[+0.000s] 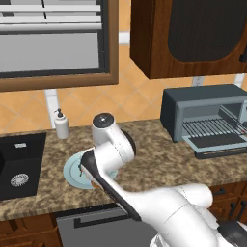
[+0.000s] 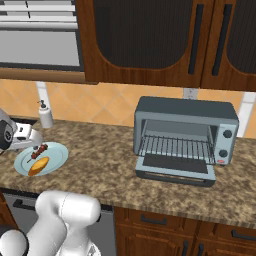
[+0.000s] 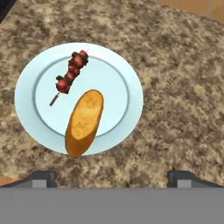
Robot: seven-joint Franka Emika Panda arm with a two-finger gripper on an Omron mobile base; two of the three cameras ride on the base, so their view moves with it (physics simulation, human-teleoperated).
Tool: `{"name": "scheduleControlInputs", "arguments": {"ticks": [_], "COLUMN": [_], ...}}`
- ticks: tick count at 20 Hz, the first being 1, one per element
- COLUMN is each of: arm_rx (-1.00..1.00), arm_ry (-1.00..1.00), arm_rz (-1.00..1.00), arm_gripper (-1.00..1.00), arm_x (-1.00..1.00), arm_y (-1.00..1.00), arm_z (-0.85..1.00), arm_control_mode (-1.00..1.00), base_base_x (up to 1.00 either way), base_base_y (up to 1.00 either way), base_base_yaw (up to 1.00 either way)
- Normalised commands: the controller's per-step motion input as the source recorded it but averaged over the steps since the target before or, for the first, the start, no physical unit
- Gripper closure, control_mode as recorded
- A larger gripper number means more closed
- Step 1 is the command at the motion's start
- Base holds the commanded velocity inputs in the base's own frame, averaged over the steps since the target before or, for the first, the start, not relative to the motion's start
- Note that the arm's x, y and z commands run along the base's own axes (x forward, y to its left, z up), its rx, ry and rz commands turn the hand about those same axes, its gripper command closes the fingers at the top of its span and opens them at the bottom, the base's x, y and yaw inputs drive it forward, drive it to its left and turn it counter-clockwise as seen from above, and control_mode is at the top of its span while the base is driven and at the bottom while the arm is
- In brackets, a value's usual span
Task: Pick up the kebab skewer and baguette bread, and place them inside the toaster oven. Close the toaster oven door and start by setting the timer.
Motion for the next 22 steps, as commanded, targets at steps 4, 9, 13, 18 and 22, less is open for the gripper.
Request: {"name": "scheduleControlInputs", "arguments": {"ticks": [4,9,13,18,22], "arm_rx": [0.08,0.02,0.00,0.00,0.00], "arm_ry": [0.08,0.07,0.06,0.08,0.01], "arm_rz": [0.20,0.04,-0.01,0.00,0.00], "arm_gripper": [-1.00,-1.00,-1.00,-1.00,-1.00], "arm_x": [0.74,0.49,0.38,0.38,0.18], "arm_y": [0.82,0.74,0.06,0.00,0.02], "arm_z": [-0.34,-0.45,-0.23,-0.26,-0.39], "arm_control_mode": [-1.00,-1.00,-1.00,-1.00,-1.00], "base_base_x": [0.00,0.00,0.00,0.00,0.00], "base_base_y": [0.00,0.00,0.00,0.00,0.00], "base_base_yaw": [0.00,0.00,0.00,0.00,0.00]}}
